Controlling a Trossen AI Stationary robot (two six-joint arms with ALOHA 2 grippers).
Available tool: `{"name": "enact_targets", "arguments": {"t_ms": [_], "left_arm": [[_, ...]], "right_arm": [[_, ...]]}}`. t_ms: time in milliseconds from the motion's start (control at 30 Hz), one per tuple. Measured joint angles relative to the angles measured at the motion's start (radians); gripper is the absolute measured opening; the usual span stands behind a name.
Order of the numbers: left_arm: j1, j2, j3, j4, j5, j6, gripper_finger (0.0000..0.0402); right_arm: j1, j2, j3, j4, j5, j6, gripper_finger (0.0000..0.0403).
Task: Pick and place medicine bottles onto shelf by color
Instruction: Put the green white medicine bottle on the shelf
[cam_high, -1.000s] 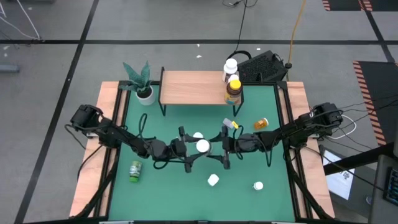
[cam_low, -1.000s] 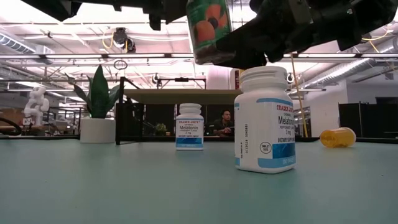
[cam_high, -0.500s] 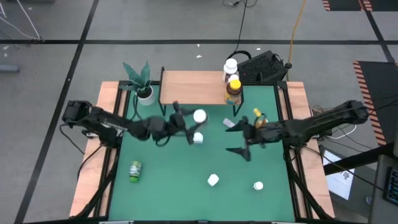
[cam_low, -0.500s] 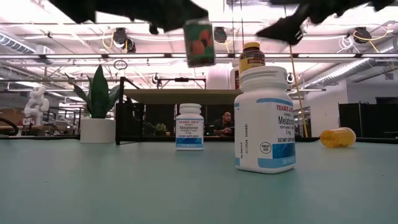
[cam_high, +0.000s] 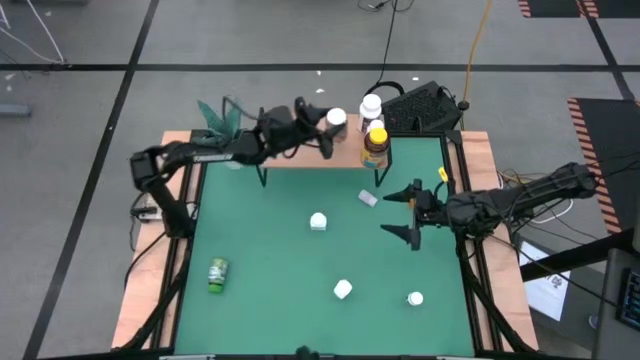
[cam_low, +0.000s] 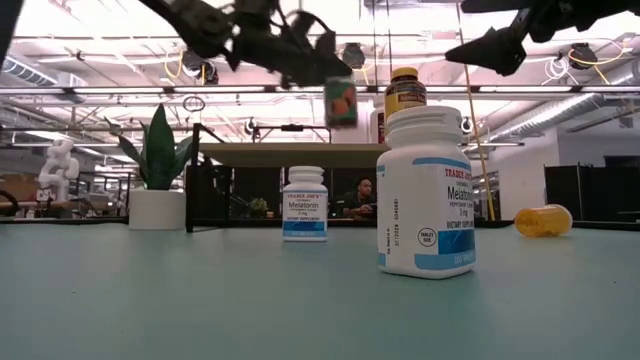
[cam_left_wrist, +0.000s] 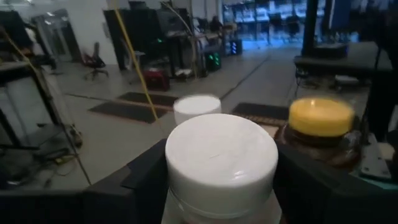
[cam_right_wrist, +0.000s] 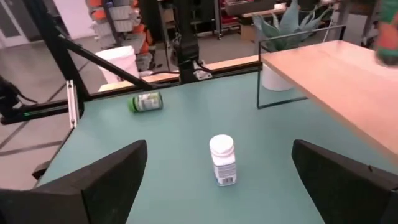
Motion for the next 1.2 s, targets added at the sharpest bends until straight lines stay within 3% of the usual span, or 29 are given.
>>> {"name": "enact_targets", "arguments": {"t_ms": [167,367,833,1200], "left_arm": [[0.031,0.127,0.126,-0.02,0.046,0.007,0.0247],[0.061,0.191,0.22,-0.132,0.048,0.033,0.024],[0.097,0.196,0.231,-0.2,0.045,-0.003,0.0256],[0.096,0.193,0.231,-0.21,0.041,0.032,0.0351]], "right_arm": [[0.0,-0.002,0.0,0.029,0.003,-0.01,0.0393],[0.001,-0.002,0.0,0.031,0.002,-0.011,0.0393],[0.001,-0.002,0.0,0.039,0.002,-0.015,0.0393],[0.001,0.004,0.0,0.044,0.001,-0.01,0.0393]]}}
